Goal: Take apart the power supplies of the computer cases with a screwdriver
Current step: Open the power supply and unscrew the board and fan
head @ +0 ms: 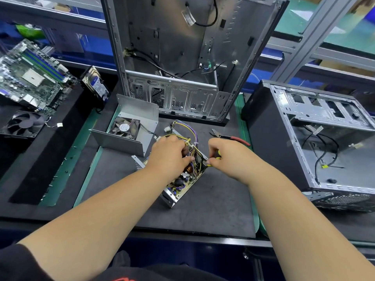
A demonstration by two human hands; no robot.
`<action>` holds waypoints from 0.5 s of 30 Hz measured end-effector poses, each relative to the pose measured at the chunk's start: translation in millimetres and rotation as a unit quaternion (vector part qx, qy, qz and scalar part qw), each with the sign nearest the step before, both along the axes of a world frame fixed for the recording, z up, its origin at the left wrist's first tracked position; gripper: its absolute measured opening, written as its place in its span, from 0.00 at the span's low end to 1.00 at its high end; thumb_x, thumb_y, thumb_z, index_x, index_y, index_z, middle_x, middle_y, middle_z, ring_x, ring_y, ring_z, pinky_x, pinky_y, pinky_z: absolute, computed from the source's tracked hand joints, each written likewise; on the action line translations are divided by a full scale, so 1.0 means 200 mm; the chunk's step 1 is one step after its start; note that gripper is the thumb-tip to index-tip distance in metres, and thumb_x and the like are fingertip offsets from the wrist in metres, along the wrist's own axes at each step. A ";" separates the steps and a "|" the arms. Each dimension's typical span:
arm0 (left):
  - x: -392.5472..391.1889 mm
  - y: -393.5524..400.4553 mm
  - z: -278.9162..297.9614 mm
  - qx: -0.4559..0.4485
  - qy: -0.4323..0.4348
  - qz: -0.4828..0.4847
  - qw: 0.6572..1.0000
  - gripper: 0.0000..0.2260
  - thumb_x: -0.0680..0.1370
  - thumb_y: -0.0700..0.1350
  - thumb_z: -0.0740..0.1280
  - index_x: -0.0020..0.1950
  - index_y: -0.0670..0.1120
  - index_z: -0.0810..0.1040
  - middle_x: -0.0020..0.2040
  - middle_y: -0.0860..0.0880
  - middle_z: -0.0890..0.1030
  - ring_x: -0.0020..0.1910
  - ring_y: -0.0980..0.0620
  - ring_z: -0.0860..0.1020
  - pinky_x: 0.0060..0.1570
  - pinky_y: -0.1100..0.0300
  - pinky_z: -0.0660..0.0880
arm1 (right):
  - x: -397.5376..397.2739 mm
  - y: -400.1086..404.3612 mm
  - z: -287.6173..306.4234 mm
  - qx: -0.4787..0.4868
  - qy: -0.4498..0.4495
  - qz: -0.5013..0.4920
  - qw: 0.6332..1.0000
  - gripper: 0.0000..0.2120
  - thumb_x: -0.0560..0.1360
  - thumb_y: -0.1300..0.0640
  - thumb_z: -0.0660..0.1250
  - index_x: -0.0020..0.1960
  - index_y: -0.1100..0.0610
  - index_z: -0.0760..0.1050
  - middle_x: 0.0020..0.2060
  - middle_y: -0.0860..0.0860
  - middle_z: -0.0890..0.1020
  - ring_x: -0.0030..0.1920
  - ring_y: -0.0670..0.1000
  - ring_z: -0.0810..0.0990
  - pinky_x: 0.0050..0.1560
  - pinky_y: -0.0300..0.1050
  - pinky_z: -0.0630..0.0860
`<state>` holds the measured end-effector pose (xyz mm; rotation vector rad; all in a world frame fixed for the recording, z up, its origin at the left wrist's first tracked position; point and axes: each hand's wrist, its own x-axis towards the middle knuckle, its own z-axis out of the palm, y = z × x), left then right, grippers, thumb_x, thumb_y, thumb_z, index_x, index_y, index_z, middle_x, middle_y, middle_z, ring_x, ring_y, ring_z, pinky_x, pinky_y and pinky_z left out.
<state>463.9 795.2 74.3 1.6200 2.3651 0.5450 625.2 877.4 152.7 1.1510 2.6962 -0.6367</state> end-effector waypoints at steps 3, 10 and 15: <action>0.00 0.00 0.00 -0.001 -0.010 0.003 1.000 0.13 0.75 0.60 0.69 0.44 0.52 0.76 0.51 0.50 0.76 0.58 0.46 0.71 0.56 0.52 0.70 | 0.00 0.00 0.02 -0.001 -0.008 0.042 0.999 0.11 0.77 0.57 0.70 0.40 0.50 0.70 0.40 0.47 0.78 0.44 0.52 0.77 0.45 0.48 0.76; 0.01 -0.02 0.00 -0.008 -0.017 0.004 1.000 0.13 0.75 0.60 0.69 0.45 0.52 0.76 0.52 0.50 0.76 0.59 0.46 0.71 0.57 0.52 0.69 | -0.06 -0.06 0.04 0.084 -0.061 0.079 0.991 0.15 0.77 0.43 0.67 0.49 0.53 0.67 0.39 0.48 0.74 0.44 0.54 0.77 0.40 0.49 0.74; 0.01 -0.02 0.02 0.000 -0.021 0.003 1.000 0.12 0.75 0.60 0.69 0.45 0.52 0.77 0.52 0.51 0.76 0.59 0.46 0.71 0.58 0.52 0.69 | -0.05 -0.09 0.00 0.156 -0.036 -0.039 0.986 0.16 0.80 0.44 0.62 0.48 0.55 0.62 0.36 0.50 0.72 0.40 0.57 0.76 0.30 0.46 0.61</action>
